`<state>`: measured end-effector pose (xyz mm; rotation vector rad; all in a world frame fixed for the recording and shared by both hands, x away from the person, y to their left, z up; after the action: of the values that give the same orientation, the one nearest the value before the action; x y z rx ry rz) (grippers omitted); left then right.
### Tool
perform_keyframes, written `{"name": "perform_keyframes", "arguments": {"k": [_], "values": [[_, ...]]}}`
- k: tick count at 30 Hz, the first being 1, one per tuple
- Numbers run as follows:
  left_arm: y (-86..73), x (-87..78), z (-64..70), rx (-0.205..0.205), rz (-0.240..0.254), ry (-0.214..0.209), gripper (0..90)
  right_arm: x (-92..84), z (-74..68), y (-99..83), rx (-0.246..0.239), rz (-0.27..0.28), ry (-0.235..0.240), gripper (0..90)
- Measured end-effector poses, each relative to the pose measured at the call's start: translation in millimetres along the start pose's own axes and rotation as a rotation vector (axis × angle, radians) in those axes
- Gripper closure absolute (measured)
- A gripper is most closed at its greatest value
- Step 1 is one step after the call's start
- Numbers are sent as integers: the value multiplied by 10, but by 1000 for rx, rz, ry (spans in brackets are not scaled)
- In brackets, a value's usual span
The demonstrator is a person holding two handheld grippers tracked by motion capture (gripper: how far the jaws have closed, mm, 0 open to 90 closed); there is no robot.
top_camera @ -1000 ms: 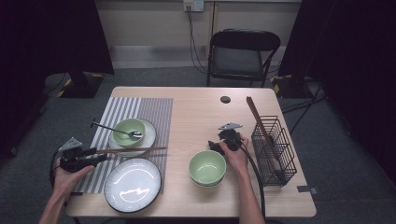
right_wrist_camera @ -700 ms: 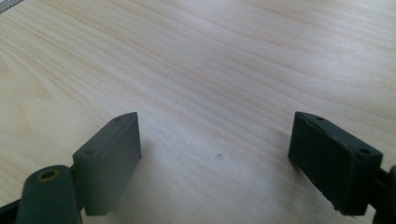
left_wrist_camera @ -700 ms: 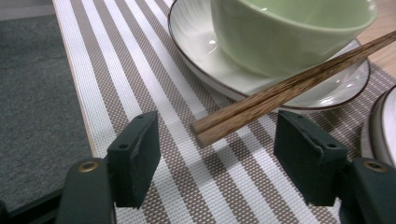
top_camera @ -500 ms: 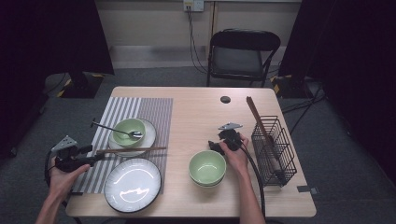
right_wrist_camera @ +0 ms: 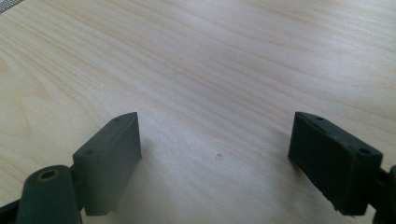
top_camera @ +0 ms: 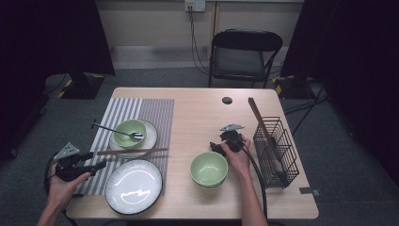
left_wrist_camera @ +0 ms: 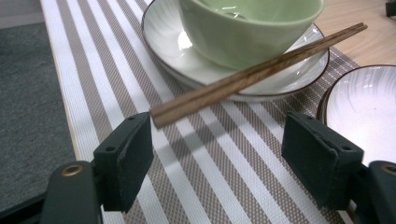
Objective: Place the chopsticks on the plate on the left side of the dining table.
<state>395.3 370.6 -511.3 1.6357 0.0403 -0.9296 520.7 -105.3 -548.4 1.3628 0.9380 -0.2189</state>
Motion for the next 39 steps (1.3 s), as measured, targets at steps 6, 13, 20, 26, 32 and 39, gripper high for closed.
{"name": "perform_keyframes", "arguments": {"k": [6, 13, 20, 26, 32, 39], "values": [[-191, 8, 57, -18, -31, 33, 220, 0, -1, 0, 1, 0, -1, 160], [-336, 131, 24, -43, -86, 84, 198, 1, -1, 0, 1, 1, -1, 160], [-326, 191, 57, 16, -117, 149, 162, 0, 0, 0, 1, 1, -1, 160], [-321, 205, 58, 0, -122, 166, 148, 0, 0, 0, 1, 1, -1, 160], [-322, 206, 58, -5, -122, 169, 148, 0, -1, 0, 1, 1, -1, 160], [-322, 204, 54, -4, -123, 165, 148, 0, 0, 0, 0, 1, -2, 160]]}}
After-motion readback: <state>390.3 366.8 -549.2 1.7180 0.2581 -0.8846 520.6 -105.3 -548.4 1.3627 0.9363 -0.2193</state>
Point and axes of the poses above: each handheld gripper's, and its own axes: x roughly forward along the jaws, y roughly out of its top, z roughly to its right, the point moved 7 cm from there along x, roughly forward along the jaws, and after that the axes turned 7 degrees about x, right-handed, at the moved point
